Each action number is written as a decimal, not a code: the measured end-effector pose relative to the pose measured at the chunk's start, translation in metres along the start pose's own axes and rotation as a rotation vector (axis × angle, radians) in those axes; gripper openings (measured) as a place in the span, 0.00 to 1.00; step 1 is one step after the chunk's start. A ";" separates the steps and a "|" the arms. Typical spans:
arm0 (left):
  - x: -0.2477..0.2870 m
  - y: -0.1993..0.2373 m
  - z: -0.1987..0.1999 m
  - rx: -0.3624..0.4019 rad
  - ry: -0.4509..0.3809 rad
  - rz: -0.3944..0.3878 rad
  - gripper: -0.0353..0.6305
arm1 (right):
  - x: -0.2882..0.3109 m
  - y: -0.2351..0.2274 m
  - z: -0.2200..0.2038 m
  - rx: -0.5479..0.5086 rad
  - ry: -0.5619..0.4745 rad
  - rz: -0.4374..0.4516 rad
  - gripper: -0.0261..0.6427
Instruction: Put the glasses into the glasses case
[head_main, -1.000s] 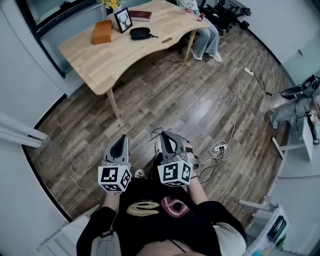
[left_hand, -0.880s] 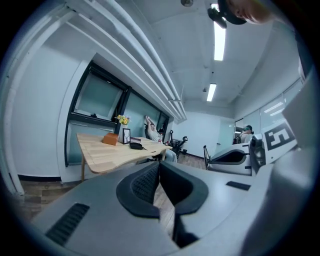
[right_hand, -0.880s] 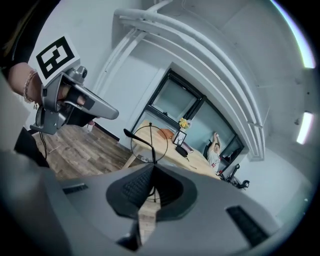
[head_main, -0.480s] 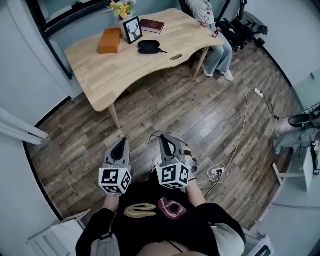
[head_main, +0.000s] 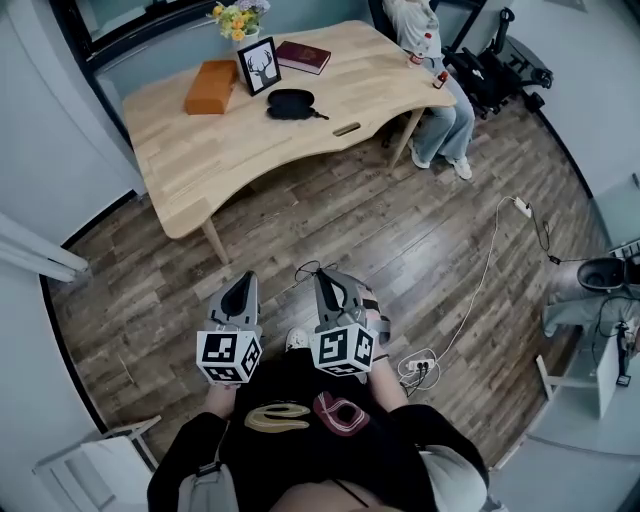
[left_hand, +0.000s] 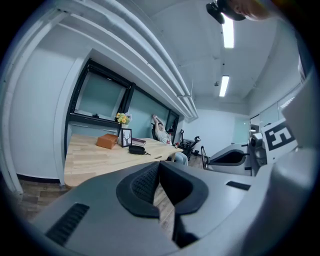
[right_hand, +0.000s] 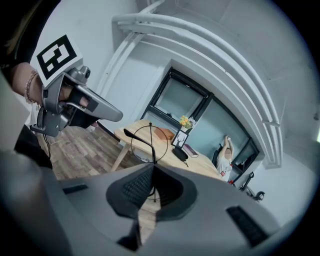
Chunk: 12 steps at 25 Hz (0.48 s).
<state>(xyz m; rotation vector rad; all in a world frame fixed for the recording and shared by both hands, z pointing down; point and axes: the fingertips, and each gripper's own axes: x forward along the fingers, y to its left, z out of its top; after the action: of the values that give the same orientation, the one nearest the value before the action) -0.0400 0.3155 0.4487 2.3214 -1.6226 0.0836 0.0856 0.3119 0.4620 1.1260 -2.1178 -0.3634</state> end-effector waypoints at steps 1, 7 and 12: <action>0.006 -0.004 0.000 -0.005 -0.003 0.005 0.08 | 0.002 -0.006 -0.004 -0.004 -0.003 0.006 0.06; 0.033 -0.026 -0.004 -0.043 -0.007 0.016 0.08 | 0.014 -0.033 -0.023 0.028 -0.020 0.047 0.06; 0.040 -0.030 -0.008 -0.054 0.011 0.043 0.08 | 0.015 -0.042 -0.033 0.013 -0.015 0.053 0.06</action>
<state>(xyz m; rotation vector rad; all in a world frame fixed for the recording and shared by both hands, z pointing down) 0.0035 0.2911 0.4587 2.2429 -1.6490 0.0613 0.1287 0.2773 0.4703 1.0751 -2.1615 -0.3343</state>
